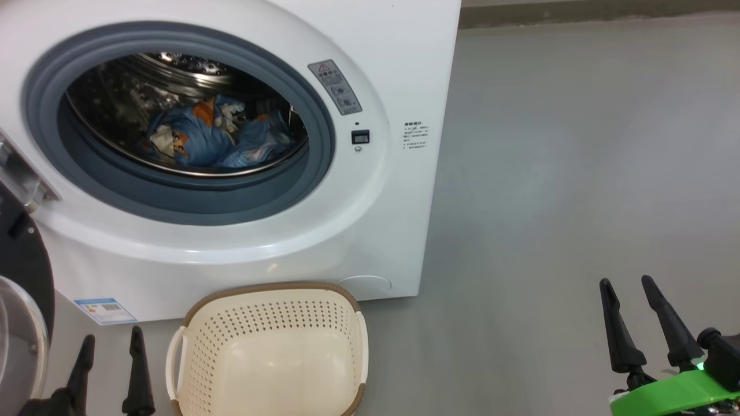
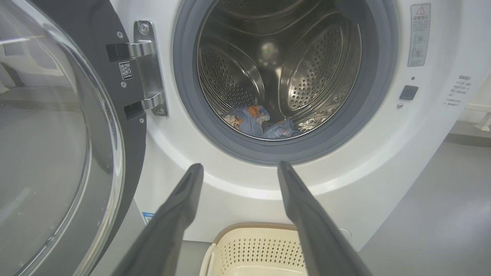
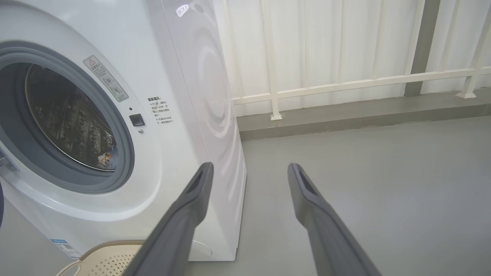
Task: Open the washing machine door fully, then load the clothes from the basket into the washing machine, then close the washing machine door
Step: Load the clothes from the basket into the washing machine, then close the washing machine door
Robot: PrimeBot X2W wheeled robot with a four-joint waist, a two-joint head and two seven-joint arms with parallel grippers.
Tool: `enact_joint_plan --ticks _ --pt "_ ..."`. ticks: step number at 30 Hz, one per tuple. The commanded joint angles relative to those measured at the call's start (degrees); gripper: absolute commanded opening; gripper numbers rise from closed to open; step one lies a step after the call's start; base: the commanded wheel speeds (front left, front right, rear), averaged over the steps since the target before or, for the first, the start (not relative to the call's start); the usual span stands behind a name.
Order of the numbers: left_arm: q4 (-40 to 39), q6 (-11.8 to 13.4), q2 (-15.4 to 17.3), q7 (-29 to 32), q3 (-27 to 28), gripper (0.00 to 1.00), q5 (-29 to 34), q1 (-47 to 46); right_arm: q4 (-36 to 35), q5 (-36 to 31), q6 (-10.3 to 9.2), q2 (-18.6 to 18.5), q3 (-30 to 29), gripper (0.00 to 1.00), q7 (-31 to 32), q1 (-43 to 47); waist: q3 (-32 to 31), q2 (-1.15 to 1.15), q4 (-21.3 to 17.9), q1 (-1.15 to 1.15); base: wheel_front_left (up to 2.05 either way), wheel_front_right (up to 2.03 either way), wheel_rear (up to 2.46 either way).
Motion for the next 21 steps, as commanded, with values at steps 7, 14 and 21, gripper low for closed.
enact_joint_plan --ticks 7,14,21 --pt "-3.1 0.0 0.7 -0.3 1.2 1.0 -0.6 2.2 -1.5 -0.1 0.43 -1.2 0.7 1.0 -0.3 1.4 -2.5 0.0 0.6 0.0 0.0 0.0 0.0" --pt "-3.3 0.0 0.5 -0.3 1.0 1.0 -1.1 2.8 -1.8 -0.2 0.43 -1.4 0.5 1.0 -0.3 1.8 -3.1 0.0 0.7 0.0 0.0 0.0 0.0" --pt "-3.6 0.0 0.5 -0.3 0.9 1.0 -1.0 3.0 -1.8 -0.2 0.43 -1.4 0.5 1.0 -0.3 2.0 -3.2 0.0 0.7 0.0 0.0 0.0 0.0"
